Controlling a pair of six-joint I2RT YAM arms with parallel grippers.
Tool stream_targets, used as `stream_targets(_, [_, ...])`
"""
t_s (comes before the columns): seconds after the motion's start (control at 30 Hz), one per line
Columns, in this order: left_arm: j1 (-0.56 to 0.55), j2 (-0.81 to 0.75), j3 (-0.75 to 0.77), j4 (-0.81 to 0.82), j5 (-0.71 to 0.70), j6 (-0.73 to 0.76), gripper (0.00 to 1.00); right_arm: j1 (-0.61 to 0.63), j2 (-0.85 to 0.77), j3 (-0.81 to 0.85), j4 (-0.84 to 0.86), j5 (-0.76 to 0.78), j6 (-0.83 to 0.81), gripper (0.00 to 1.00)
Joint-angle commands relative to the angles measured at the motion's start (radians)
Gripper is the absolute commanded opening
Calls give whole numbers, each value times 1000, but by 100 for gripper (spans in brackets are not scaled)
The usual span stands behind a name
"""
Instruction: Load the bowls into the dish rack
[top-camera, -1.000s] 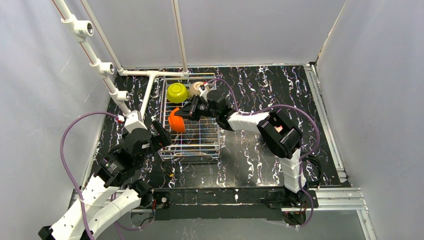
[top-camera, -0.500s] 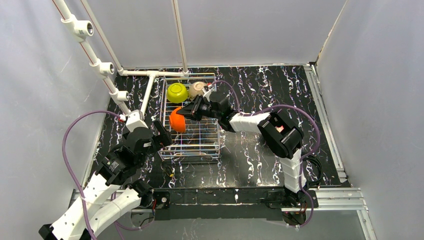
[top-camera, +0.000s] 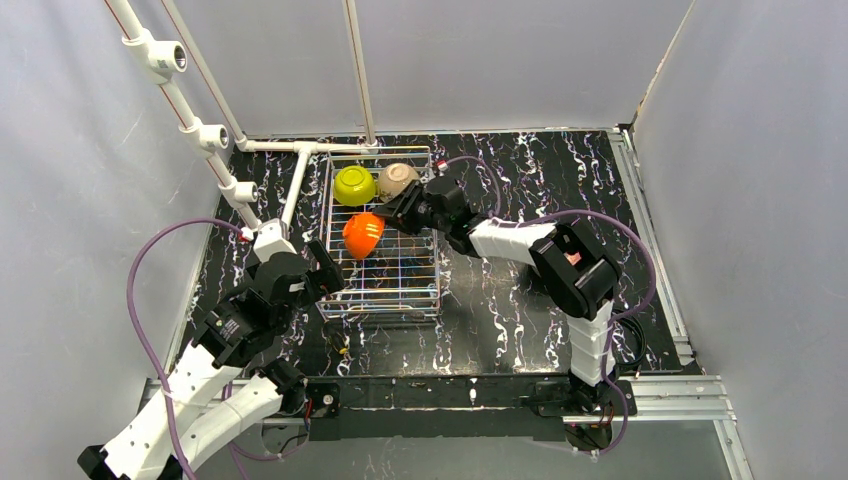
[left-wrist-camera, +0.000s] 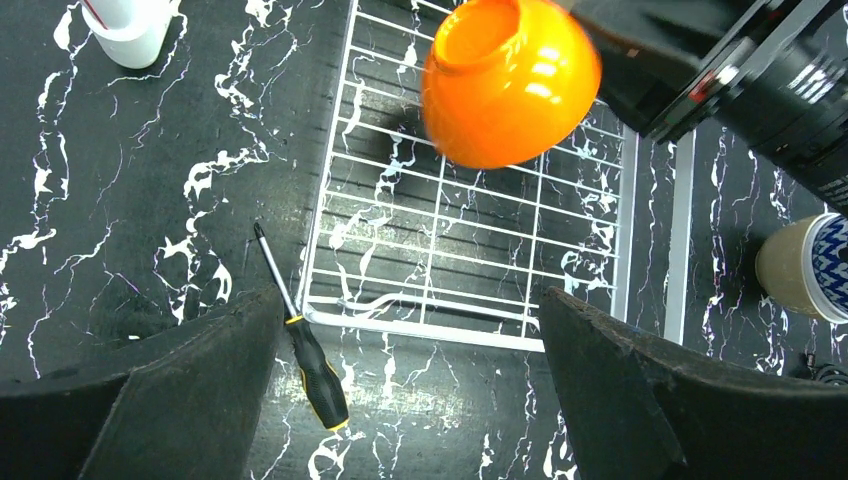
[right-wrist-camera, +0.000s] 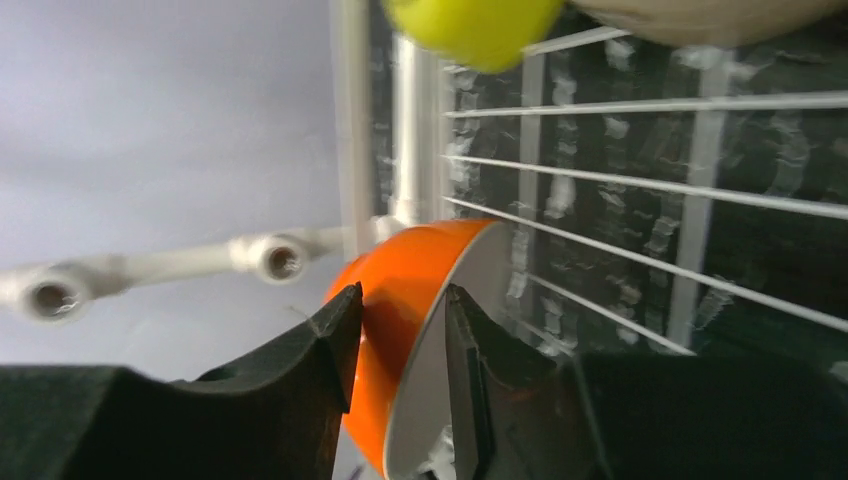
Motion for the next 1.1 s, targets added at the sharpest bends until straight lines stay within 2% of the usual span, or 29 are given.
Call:
stream_targets(0.0, [-3,11,33,-15,-19,-6,98,19,0,-31,-321,77,-118,46])
stream_targets(0.27, [-3,13,32,-12,-22,-7,98,27,-104,-27,-352,145,-200,53])
stream_targets(0.5, [-4,17,45,-19,-47,5,98,68,-209,56,-404,225,-416,63])
stream_targets(0.6, [-4,14,49,-26,-64,7,98,114,-238,126,-498,273,-579,74])
stream_targets(0.67, [-4,10,50,-35,-75,4,98,165,-244,171,-582,301,-683,84])
stream_targets(0.7, [-4,6,50,-39,-81,3,98,190,-241,196,-626,330,-732,95])
stream_targets(0.73, [-4,-3,49,-44,-89,1,98,217,-237,224,-691,371,-768,98])
stream_targets(0.83, [-4,-26,41,-61,-115,-15,98,284,-212,290,-796,450,-842,99])
stream_targets(0.93, [-3,-57,35,-88,-162,-45,98,311,-192,319,-851,499,-848,99])
stream_targets(1.07, [-4,-99,60,-99,-226,-71,98,320,-150,338,-847,461,-855,99])
